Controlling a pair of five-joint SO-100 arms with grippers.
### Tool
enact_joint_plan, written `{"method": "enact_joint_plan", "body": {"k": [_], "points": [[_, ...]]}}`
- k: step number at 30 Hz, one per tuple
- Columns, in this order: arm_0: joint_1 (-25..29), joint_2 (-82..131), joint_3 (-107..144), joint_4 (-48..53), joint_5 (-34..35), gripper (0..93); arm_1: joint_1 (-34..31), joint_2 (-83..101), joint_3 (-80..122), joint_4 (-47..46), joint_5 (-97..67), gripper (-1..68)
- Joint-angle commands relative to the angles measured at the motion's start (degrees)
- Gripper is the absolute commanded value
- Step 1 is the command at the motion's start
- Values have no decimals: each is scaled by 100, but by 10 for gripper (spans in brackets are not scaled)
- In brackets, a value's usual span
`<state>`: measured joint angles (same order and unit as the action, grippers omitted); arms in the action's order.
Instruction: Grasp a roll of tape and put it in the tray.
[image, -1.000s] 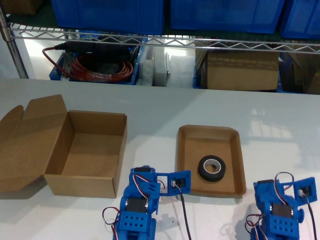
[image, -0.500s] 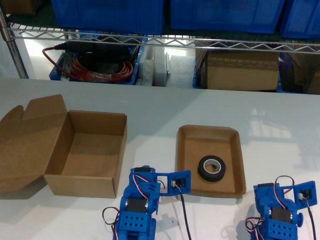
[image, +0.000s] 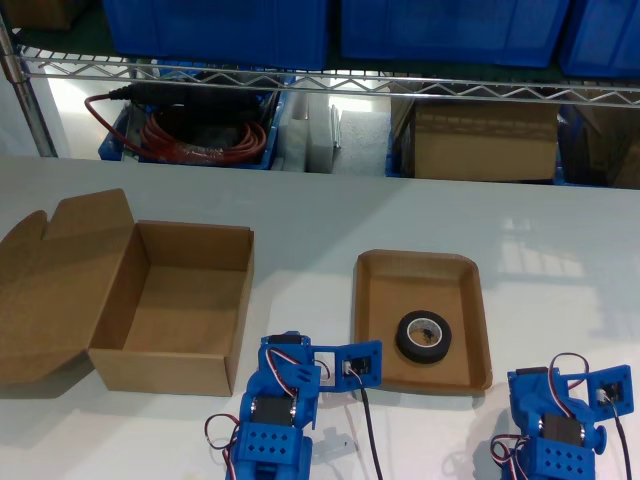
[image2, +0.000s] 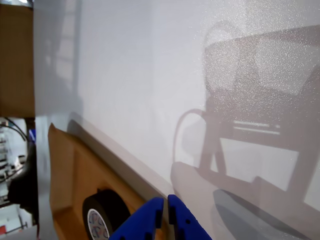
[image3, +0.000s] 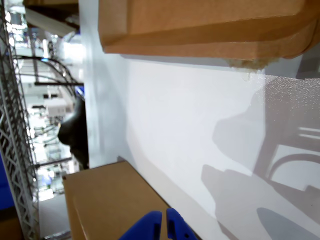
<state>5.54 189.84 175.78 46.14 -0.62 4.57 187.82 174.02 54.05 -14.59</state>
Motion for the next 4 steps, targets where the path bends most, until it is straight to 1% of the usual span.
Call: {"method": "enact_joint_plan", "body": {"k": [1,4], "points": [[-53,62,185,-70,9,2,44,44,-79,35,26,0],[-53,62,185,-70,9,2,44,44,-79,35,26,0]]}}
